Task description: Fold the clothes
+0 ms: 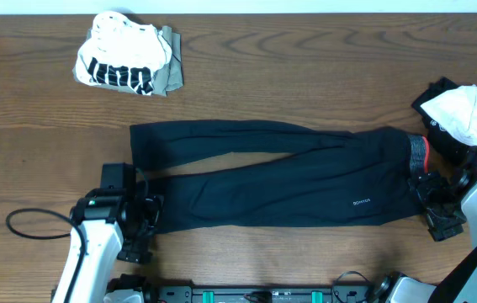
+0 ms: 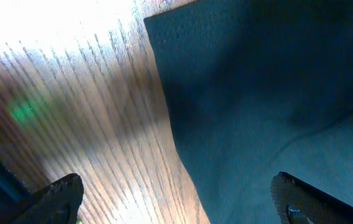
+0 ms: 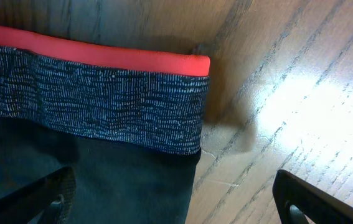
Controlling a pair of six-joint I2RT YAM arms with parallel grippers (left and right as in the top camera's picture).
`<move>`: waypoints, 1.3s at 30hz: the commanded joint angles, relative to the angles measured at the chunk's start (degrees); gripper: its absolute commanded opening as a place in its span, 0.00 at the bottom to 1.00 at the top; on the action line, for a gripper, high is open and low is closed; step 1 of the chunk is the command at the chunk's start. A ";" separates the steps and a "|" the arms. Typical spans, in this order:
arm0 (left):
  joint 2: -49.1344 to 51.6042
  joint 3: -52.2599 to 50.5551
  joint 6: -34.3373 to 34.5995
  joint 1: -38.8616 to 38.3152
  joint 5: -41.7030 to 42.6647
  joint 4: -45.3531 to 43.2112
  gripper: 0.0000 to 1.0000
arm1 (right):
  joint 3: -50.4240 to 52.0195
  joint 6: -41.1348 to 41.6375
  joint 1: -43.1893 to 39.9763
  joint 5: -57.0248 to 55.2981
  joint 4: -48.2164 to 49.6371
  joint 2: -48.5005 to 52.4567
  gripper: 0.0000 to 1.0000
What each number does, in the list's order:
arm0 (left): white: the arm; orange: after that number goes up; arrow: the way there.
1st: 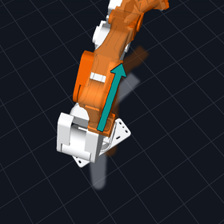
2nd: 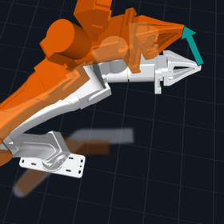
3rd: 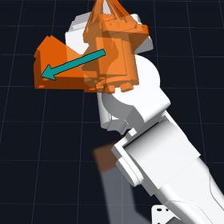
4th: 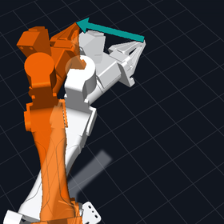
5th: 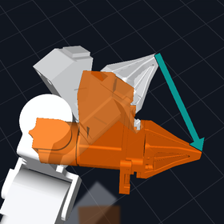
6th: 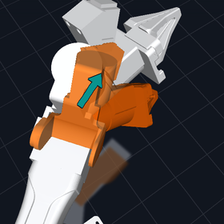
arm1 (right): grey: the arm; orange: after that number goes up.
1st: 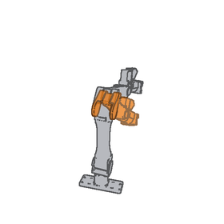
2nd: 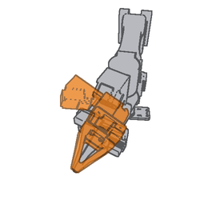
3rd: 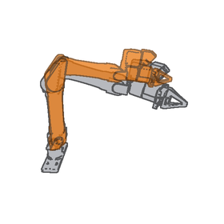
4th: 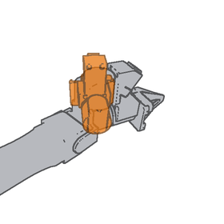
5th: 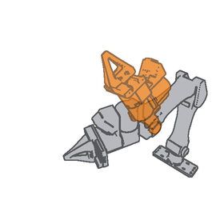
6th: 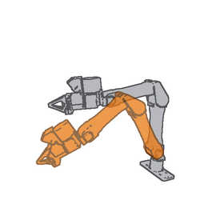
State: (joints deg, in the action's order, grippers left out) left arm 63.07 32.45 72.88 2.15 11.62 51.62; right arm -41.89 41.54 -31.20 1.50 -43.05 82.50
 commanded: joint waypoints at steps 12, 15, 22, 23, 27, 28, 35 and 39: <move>11.47 -0.33 1.62 0.20 -2.29 -5.66 0.98 | 0.46 0.85 -1.09 0.28 -0.52 0.02 0.99; 12.61 -0.39 1.70 0.20 -3.32 -6.19 0.98 | 0.46 0.85 -1.09 0.31 -1.01 0.02 0.99; 13.35 -0.44 1.84 0.20 -5.97 -7.61 0.98 | 0.48 1.31 -1.55 0.50 -1.05 0.02 0.99; 13.35 -0.46 1.84 0.20 -6.45 -7.63 0.98 | 0.48 1.36 -1.81 0.50 -1.07 0.02 0.99; 13.40 -1.22 2.69 0.20 -6.80 -8.96 1.00 | 0.48 1.33 -3.69 0.46 -1.07 0.07 0.99; 13.40 -1.55 2.71 0.20 -6.80 -9.35 0.99 | 0.48 1.33 -4.22 0.46 -1.07 0.09 0.99; 13.42 -4.31 2.71 0.20 -6.75 -10.97 0.99 | 0.48 1.27 -6.27 0.57 0.90 0.13 0.99; 13.42 -4.70 2.69 0.20 -7.28 -11.43 0.99 | 0.48 1.09 -6.23 1.64 1.18 0.26 0.99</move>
State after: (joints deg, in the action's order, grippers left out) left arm 75.16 30.22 74.83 2.15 6.66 40.25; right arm -41.80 41.89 -36.91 2.24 -42.17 82.50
